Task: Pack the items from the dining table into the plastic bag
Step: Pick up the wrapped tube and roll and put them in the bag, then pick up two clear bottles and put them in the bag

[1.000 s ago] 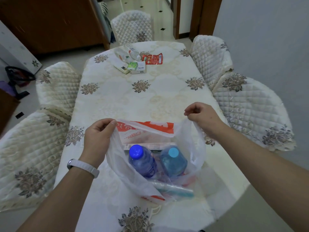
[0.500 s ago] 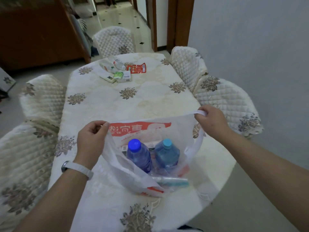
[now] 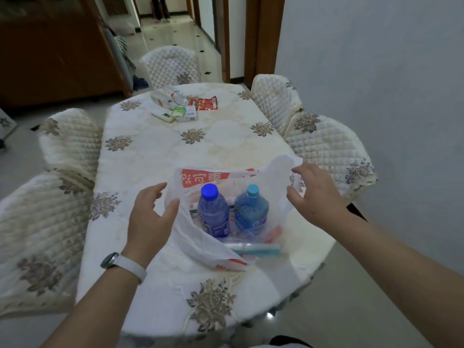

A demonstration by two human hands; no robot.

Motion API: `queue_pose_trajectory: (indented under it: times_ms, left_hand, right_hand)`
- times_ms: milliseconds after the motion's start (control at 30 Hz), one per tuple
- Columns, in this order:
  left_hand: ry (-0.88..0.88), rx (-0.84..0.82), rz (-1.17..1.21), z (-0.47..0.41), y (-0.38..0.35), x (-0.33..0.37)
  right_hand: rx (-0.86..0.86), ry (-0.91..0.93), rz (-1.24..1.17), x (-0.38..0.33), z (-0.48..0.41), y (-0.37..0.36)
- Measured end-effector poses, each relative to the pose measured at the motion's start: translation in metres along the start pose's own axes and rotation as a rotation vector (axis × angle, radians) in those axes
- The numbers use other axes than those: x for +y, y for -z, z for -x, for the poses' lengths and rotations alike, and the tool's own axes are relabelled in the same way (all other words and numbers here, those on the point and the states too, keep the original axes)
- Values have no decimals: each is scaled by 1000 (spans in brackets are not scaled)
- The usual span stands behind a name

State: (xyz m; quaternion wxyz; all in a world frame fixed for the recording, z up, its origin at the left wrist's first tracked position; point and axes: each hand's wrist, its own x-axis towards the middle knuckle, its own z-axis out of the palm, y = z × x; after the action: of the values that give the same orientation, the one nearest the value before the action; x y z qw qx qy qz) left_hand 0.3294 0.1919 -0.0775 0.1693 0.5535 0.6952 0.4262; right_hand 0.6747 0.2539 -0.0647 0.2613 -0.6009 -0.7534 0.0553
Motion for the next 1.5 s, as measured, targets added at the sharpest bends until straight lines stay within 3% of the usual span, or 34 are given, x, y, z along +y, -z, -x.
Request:
queue_pose_trajectory:
  times_ms: [267,567,733,1133,1500]
  left_hand:
    - [-163,-42,-337,72,13,15]
    - [-212,-133,-574,142,12,26]
    - [-204,-99,-690,178,39,15]
    - [-31,40,-735,208,150,-62]
    - [28,155,-767,216,345,-214]
  right_hand:
    - [-84,350,89,-12,28,-1]
    - [-371,472,74,-14,80,-32]
    - [-397,576,29,-60,98,-40]
    - [-402,762,-26,-214,114,-99]
    - [-350,888,-30,-472,145,-183]
